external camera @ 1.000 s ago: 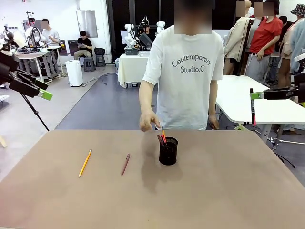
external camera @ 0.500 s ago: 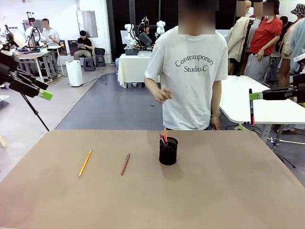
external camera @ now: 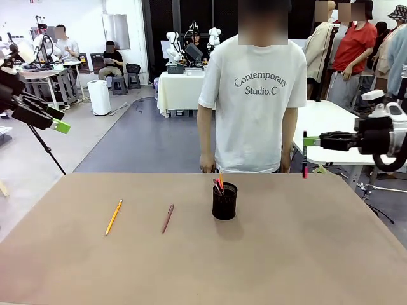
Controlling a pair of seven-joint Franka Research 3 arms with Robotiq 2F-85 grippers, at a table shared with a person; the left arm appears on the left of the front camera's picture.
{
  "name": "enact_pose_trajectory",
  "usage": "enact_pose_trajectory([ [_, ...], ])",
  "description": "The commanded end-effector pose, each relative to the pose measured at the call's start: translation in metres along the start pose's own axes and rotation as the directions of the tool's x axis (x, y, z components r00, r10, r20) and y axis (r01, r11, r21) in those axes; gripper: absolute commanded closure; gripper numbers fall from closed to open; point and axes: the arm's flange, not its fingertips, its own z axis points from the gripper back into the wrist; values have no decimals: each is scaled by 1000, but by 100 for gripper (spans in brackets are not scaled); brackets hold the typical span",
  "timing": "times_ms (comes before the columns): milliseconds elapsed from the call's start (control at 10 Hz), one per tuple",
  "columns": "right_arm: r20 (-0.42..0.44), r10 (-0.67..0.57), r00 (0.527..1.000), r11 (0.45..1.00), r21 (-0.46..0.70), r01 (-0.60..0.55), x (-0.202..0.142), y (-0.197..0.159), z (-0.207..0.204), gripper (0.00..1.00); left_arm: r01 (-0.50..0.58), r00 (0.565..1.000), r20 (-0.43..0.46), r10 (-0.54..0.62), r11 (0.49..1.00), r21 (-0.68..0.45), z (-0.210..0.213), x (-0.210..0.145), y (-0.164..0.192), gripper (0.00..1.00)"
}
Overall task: Place the pens into the pen holder.
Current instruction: Pick up a writing instrument from the table and place it into the Pen holder.
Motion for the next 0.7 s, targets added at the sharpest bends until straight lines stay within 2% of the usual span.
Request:
enact_pose_trajectory([
  [0,49,55,997,997,46,-57,-21,5,-25,100,12,1000,15,-12,1000,-4,-1,0,0,0],
  [100,84,75,994,994,78,-82,-34,7,-42,100,12,1000,15,-12,1000,-4,-1,0,0,0],
  [200,73,30,997,992,121,-38,-47,12,-57,100,12,1000,15,-12,1000,-4,-1,0,0,0],
  [400,118,69,991,988,131,-84,-70,10,-89,100,12,1000,15,-12,1000,-4,-1,0,0,0],
  [600,167,102,981,982,138,-125,-79,2,-112,100,12,1000,15,-12,1000,-4,-1,0,0,0],
])
